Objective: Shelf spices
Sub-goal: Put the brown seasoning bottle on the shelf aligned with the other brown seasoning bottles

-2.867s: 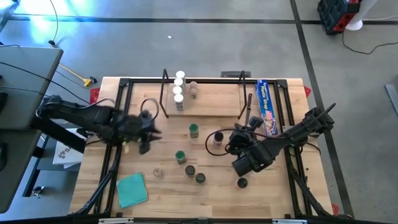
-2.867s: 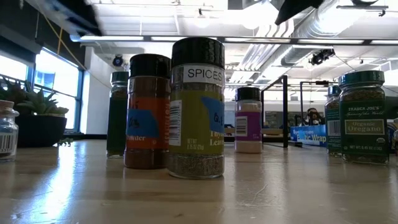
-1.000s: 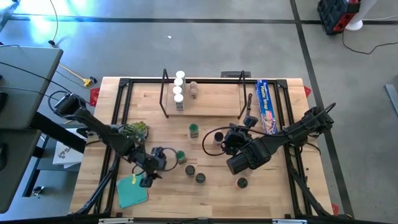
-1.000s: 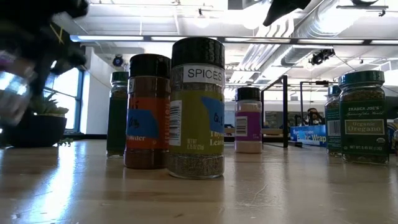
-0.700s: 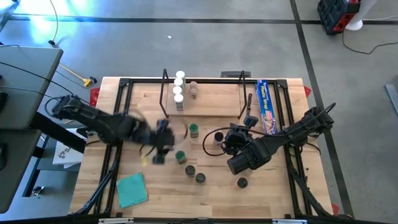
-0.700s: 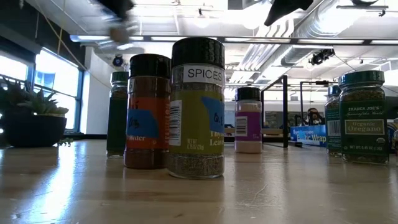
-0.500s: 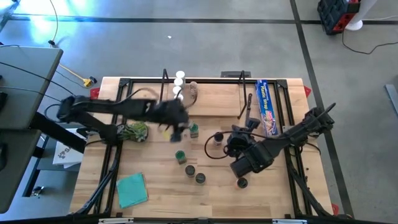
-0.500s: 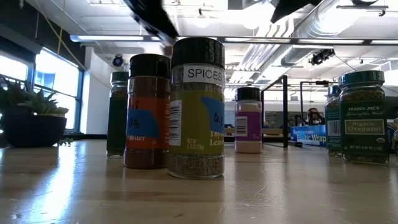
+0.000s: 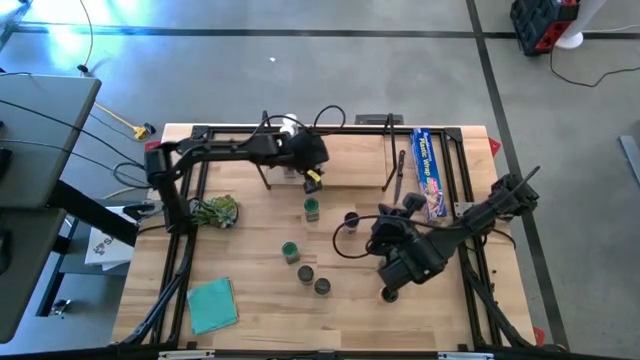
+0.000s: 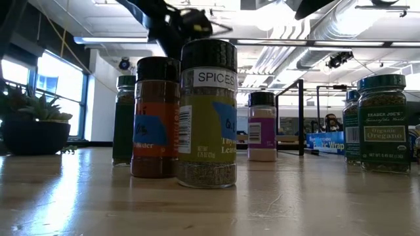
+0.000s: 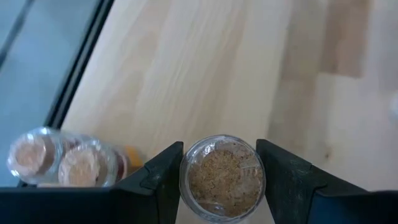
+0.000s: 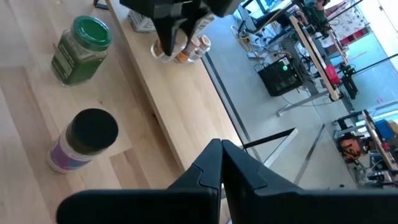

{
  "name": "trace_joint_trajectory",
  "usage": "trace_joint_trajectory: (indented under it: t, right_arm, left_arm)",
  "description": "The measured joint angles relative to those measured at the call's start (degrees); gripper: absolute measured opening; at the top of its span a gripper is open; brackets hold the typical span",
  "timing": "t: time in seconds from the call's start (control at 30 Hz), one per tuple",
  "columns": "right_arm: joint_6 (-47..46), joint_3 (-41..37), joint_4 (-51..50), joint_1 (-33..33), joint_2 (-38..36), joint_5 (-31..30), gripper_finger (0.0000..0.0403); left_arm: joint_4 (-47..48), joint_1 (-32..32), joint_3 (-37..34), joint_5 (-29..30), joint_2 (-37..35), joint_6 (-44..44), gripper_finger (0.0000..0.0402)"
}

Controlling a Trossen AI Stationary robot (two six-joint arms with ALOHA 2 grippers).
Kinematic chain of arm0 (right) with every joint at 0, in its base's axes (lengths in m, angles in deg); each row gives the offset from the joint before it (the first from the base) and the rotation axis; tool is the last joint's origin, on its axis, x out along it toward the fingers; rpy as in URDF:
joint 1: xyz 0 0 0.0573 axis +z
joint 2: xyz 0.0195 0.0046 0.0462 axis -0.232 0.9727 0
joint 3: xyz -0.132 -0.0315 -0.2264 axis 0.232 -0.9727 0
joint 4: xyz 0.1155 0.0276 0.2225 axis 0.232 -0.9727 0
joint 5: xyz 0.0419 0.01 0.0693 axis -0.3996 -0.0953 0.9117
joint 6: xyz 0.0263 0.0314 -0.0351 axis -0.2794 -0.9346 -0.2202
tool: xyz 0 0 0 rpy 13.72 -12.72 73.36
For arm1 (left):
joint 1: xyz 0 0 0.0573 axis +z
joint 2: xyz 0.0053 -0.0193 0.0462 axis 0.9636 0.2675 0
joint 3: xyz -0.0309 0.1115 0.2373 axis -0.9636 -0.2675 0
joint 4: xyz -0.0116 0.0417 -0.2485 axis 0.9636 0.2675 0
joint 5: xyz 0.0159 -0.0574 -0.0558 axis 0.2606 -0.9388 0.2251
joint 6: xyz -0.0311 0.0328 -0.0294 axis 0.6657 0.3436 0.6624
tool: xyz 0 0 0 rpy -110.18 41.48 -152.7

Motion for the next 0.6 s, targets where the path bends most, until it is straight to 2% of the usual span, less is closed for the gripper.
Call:
trace_joint_trajectory:
  t: [0.3, 0.6]
  right_arm:
    - [0.51, 0.00, 0.00, -0.53, 0.00, 0.00, 0.0004]
    - [0.51, 0.00, 0.00, -0.53, 0.00, -0.02, 0.0004]
  left_arm:
    - [1.35, 2.54, 0.18, 1.32, 1.47, 1.83, 0.0194]
    - [3.37, 2.56, 0.18, 1.43, 1.43, 2.03, 0.0198]
